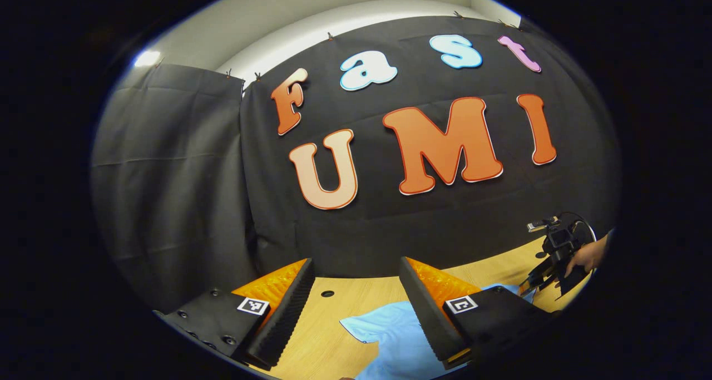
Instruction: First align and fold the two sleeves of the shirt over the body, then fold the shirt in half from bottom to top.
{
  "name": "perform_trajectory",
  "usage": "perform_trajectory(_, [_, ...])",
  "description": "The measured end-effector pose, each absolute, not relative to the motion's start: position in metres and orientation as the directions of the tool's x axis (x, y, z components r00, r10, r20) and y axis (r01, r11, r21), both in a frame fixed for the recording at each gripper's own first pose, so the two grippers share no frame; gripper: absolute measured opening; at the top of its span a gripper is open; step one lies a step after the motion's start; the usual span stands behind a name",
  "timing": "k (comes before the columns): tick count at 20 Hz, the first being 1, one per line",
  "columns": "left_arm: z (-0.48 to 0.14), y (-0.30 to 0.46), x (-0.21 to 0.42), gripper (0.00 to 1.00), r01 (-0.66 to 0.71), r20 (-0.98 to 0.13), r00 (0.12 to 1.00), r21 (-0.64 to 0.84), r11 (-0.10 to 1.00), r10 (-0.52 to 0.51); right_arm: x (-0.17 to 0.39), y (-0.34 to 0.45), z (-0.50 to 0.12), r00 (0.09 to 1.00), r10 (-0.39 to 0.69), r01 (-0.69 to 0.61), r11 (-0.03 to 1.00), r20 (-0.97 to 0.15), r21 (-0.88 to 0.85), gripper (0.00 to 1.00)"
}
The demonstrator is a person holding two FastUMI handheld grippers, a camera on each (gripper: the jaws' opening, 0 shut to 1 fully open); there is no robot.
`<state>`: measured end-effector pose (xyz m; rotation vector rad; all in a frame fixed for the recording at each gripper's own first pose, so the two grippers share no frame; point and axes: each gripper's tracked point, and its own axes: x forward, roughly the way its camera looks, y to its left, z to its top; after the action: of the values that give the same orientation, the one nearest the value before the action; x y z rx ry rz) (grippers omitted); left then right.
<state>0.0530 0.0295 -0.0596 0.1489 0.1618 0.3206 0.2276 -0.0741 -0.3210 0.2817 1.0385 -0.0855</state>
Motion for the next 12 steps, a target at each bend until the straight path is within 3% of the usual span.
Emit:
perform_trajectory(6, [-0.061,0.026,0.054,1.0,-0.317,-0.16,0.923,0.202,0.926,0.351,0.237,-0.093,-0.351,0.436,0.013,0.271,0.951,-0.9,0.146,0.8])
perform_trajectory(7, [-0.062,0.025,0.053,1.0,-0.317,-0.162,0.922,0.207,0.925,0.352,0.238,-0.094,-0.355,0.428,0.007,0.276,0.951,-0.904,0.138,0.83])
perform_trajectory(12, [-0.059,0.018,0.053,1.0,-0.316,-0.161,0.921,0.22,0.923,0.354,0.241,-0.099,-0.353,0.428,-0.026,0.282,0.954,-0.903,0.106,0.7])
